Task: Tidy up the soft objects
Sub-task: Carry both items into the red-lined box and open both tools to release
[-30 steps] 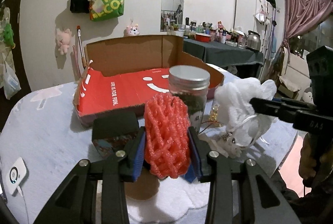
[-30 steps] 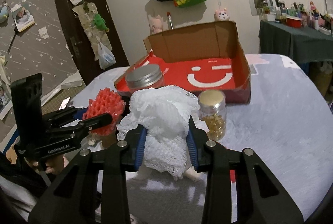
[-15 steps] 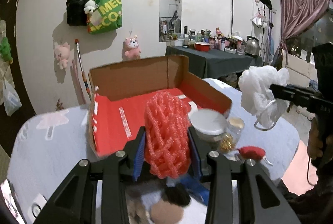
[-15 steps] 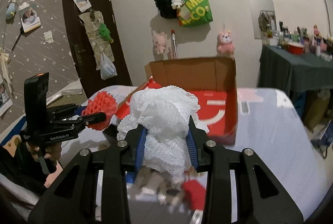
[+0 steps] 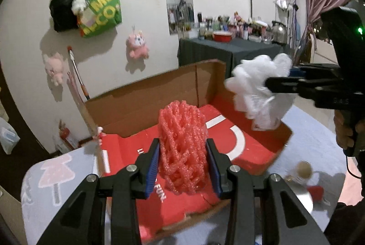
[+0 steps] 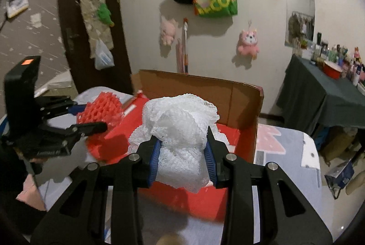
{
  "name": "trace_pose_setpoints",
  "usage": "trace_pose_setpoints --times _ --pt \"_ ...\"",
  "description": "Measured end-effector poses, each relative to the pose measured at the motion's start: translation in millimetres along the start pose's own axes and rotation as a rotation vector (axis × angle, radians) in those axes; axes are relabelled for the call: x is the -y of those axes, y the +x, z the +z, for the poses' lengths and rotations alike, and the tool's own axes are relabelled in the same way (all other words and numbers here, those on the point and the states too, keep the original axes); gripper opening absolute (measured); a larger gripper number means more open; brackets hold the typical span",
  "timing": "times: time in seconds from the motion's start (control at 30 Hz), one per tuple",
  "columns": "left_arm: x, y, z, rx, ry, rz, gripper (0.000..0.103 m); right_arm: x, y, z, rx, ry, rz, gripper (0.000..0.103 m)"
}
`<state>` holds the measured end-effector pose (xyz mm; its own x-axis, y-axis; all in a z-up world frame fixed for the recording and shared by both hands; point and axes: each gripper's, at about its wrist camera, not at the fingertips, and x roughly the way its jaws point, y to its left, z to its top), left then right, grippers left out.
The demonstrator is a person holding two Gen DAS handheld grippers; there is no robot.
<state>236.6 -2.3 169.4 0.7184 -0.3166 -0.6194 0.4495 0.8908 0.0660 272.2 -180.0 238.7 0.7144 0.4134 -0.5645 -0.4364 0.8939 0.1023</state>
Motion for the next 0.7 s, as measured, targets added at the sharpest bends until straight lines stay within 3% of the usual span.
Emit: trace_pose_setpoints --times 0.3,0.7 --pt "-24.8 98.0 19.3 -0.137 0.0 0.012 0.041 31.7 134.8 23.2 -0.229 0.064 -0.038 0.033" --pt "-54.7 177.3 13.3 -0.256 -0.092 0.009 0.042 56.5 214.9 19.1 -0.377 0.151 -0.085 0.033"
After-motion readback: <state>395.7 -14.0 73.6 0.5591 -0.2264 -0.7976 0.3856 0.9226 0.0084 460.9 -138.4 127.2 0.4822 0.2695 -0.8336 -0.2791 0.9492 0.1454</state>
